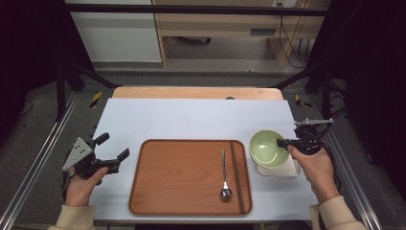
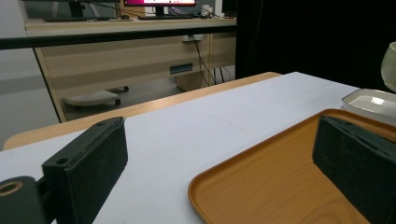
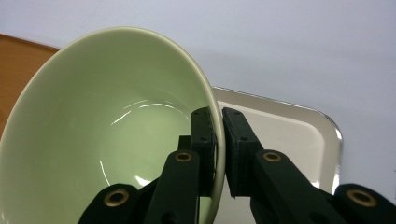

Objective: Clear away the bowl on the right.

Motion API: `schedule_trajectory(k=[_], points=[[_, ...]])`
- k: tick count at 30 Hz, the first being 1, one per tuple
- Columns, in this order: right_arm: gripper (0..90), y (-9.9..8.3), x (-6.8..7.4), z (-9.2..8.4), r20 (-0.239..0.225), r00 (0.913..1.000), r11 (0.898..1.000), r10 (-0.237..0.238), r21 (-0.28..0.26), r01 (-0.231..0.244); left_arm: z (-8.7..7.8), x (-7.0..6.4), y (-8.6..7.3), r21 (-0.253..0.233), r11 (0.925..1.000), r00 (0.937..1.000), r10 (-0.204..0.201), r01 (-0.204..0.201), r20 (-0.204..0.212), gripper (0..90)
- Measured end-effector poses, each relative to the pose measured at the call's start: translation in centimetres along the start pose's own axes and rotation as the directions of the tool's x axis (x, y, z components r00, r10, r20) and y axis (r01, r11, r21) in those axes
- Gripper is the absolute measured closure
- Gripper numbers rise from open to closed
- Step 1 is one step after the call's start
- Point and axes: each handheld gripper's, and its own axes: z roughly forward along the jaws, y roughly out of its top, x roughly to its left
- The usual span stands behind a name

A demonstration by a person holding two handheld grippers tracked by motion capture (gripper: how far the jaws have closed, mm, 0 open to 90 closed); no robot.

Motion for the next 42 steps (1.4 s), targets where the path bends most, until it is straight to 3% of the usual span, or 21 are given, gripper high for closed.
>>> schedule_trajectory(k=[6,12,20,31,42], points=[[83.8,1.0,2.2,0.6,-0.037,0.9983,0.999,-0.045,-0.004,0.045,-0.1,0.1,0.1,-0.004,1.0,1.0,0.001,-0.001,-0.001,2.9],[83.8,1.7,4.0,2.0,-0.07,0.9958,0.998,-0.059,-0.001,0.059,-0.2,0.1,0.2,-0.007,1.0,1.0,0.001,-0.001,-0.003,2.9],[83.8,2.7,7.0,3.4,-0.13,0.9871,0.996,-0.094,-0.014,0.093,-0.2,0.1,0.2,-0.011,0.9999,1.0,-0.001,0.001,-0.003,3.0],[83.8,3.3,9.8,5.2,-0.186,0.9741,0.991,-0.129,0.004,0.132,-0.2,0.1,0.2,-0.01,0.9999,1.0,0.0,0.0,-0.001,3.0],[83.8,2.8,11.5,6.7,-0.212,0.9654,0.986,-0.151,0.037,0.162,-0.2,-0.1,0.3,-0.016,0.9999,0.9999,0.007,-0.007,0.009,3.0]])
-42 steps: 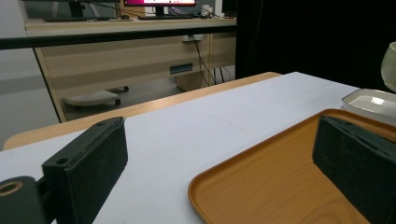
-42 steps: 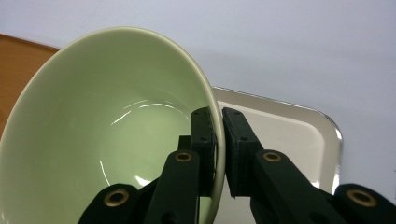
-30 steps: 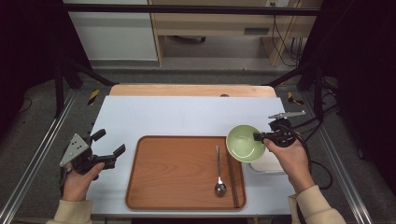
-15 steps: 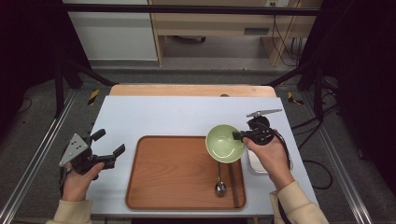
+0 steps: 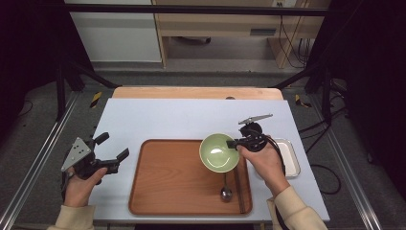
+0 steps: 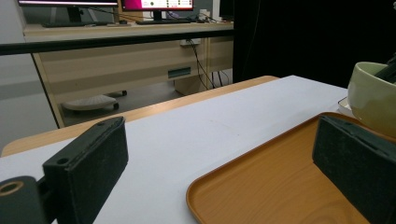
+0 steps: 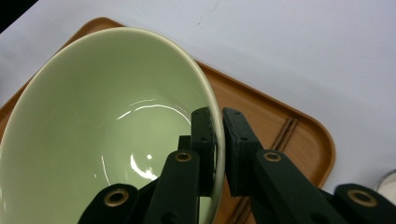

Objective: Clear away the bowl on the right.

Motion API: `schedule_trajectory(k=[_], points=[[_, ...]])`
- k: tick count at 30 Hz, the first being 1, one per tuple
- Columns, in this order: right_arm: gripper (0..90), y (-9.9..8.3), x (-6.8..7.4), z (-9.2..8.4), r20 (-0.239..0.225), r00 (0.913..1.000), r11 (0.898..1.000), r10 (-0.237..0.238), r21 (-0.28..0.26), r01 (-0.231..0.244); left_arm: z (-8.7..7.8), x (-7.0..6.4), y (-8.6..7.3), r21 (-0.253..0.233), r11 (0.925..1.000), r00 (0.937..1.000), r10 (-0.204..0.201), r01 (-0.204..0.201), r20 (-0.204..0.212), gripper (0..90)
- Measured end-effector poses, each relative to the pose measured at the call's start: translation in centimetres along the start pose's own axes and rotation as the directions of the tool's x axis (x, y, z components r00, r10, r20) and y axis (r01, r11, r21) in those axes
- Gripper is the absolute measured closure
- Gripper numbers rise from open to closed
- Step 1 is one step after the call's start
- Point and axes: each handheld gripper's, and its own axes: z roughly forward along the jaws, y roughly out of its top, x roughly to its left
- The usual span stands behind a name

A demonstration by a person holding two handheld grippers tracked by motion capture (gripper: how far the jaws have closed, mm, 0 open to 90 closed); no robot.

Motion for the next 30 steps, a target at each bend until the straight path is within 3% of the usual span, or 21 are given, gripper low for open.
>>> schedule_trajectory(k=[14,30], points=[[83.8,0.0,1.9,1.6,-0.027,0.9991,0.999,-0.032,0.034,0.033,0.0,0.0,0.1,-0.002,1.0,1.0,-0.001,0.001,-0.002,3.1],[83.8,-0.3,3.0,3.0,-0.051,0.9982,0.997,-0.03,0.066,0.034,-0.1,0.1,0.1,0.001,1.0,1.0,0.002,-0.002,-0.006,3.1]])
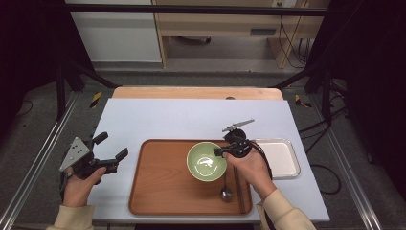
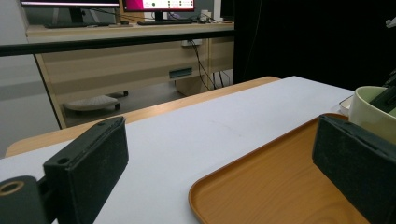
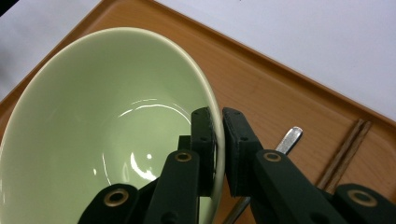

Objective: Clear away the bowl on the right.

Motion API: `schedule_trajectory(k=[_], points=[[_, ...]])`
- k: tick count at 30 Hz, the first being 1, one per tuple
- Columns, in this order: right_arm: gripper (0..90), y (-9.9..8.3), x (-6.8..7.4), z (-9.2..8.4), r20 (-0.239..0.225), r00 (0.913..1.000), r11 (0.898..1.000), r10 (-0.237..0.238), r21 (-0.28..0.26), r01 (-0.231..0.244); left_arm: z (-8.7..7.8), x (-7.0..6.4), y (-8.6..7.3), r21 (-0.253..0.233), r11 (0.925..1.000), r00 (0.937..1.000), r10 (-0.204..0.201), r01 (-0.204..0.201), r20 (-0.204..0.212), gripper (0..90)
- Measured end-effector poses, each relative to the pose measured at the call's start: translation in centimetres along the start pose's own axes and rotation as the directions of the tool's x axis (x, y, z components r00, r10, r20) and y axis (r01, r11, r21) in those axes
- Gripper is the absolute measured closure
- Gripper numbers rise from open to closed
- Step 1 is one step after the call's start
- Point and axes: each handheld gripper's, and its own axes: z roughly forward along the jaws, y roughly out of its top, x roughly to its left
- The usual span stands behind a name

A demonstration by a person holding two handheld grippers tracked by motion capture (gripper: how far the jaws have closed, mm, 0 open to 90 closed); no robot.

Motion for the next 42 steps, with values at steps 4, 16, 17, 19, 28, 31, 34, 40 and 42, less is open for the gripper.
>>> schedule_trajectory(k=[4,16,17,19,28,31,34,40,42], points=[[83.8,-0.2,0.1,0.3,-0.008,1.0,1.0,-0.005,-0.001,0.005,0.0,0.0,0.0,0.0,1.0,1.0,-0.002,0.002,-0.001,3.2],[83.7,-0.9,0.3,1.2,-0.017,0.9998,0.999,-0.006,0.038,0.007,0.0,0.0,0.0,0.0,1.0,1.0,-0.001,0.001,0.0,3.2],[83.7,-0.9,0.3,1.2,-0.016,0.9999,0.999,0.0,0.04,0.001,0.0,0.0,0.0,0.0,1.0,1.0,-0.001,0.001,0.001,3.2],[83.7,-1.0,0.3,1.3,-0.011,0.9999,0.999,0.002,0.046,-0.001,0.0,0.0,0.0,0.0,1.0,1.0,0.001,-0.001,0.002,3.2],[83.6,-1.7,0.2,1.7,-0.016,0.9998,0.997,0.013,0.071,-0.011,0.0,0.0,0.0,0.005,1.0,1.0,0.001,-0.001,0.006,3.2],[83.6,-1.8,0.3,1.8,-0.016,0.9997,0.997,0.02,0.077,-0.019,0.0,0.0,0.0,0.004,1.0,1.0,0.001,-0.001,0.006,3.3],[83.5,-1.8,0.2,1.9,-0.015,0.9998,0.996,0.015,0.085,-0.014,0.0,0.0,0.0,0.004,1.0,1.0,0.001,-0.001,0.007,3.3],[83.5,-2.1,0.1,1.8,-0.016,0.9998,0.995,0.012,0.095,-0.01,-0.1,0.1,0.0,0.005,1.0,1.0,0.003,-0.003,0.006,3.3],[83.6,-2.2,0.2,1.8,-0.015,0.9996,0.995,0.022,0.1,-0.021,0.0,0.0,0.0,0.005,1.0,1.0,0.003,-0.003,0.007,3.3]])
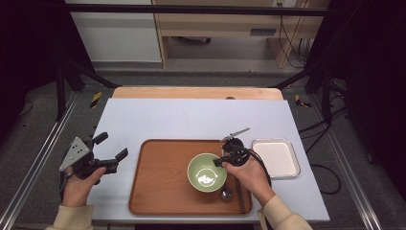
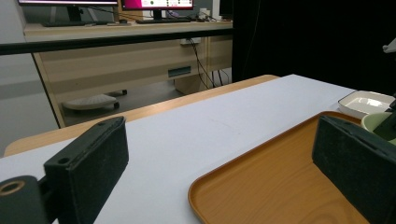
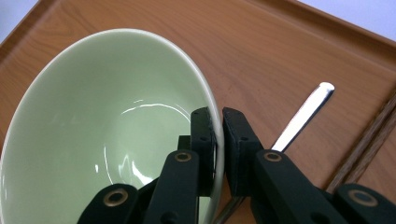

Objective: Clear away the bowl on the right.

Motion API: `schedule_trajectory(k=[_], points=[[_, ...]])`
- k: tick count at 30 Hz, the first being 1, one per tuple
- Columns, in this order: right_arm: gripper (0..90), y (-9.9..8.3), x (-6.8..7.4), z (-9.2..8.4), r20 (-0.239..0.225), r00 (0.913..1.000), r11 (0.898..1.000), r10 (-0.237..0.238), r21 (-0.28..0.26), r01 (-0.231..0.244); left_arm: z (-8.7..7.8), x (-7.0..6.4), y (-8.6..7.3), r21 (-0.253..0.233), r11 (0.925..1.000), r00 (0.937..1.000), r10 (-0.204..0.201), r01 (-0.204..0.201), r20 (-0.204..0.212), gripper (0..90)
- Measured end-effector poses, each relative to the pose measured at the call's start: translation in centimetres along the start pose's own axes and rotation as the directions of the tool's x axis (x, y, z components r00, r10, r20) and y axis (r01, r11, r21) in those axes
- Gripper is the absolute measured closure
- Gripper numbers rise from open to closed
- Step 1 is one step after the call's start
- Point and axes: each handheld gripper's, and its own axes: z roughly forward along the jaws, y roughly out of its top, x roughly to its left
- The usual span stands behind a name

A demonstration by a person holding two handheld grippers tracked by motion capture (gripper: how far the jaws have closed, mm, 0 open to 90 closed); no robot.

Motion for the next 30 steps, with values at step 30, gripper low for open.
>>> schedule_trajectory(k=[30], points=[[81.1,-0.17,-0.84,0.09,-0.027,0.9996,1.0,0.008,-0.012,-0.008,-0.05,0.06,0.0,0.001,1.0,1.0,0.002,-0.002,0.0,3.3]])
